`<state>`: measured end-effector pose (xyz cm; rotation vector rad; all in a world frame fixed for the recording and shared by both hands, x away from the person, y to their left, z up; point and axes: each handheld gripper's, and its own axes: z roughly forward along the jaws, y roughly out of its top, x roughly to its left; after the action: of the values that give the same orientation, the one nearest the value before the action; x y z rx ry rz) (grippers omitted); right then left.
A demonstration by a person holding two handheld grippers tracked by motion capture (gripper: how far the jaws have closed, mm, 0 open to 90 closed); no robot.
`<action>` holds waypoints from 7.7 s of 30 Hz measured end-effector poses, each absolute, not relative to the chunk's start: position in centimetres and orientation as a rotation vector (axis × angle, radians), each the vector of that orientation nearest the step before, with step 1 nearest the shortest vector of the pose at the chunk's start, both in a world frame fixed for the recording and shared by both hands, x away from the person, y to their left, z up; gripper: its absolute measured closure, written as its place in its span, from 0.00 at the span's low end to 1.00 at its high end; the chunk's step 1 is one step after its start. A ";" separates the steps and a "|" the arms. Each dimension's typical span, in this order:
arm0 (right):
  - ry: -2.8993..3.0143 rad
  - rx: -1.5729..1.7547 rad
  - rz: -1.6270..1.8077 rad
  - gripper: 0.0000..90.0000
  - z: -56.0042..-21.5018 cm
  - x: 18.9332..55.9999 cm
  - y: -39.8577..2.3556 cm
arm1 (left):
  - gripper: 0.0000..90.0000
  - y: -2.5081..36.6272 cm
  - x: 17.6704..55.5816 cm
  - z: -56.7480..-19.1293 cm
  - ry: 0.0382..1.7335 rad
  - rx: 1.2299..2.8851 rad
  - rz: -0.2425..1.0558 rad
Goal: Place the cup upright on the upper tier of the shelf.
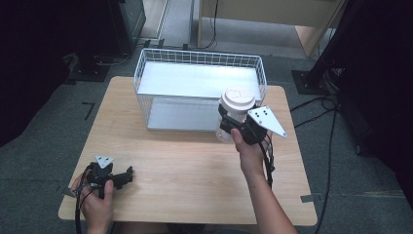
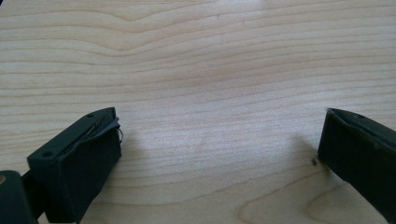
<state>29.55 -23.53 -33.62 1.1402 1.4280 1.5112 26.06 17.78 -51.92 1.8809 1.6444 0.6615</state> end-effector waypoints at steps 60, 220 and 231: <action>1.345 1.122 1.363 0.17 -27.4 42.2 -20.6 | 0.00 17.8 26.1 -51.9 1.645 1.878 0.662; 1.440 1.507 1.053 0.02 -50.1 24.9 -39.3 | 0.00 17.7 26.1 -51.9 1.631 1.895 0.657; 1.456 1.548 1.016 0.03 -51.4 22.8 -40.5 | 0.00 17.7 26.1 -51.9 1.631 1.895 0.657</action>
<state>22.82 -40.49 -51.35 1.5482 1.4564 1.0158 26.07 17.67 -51.90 1.8953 1.6313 0.6570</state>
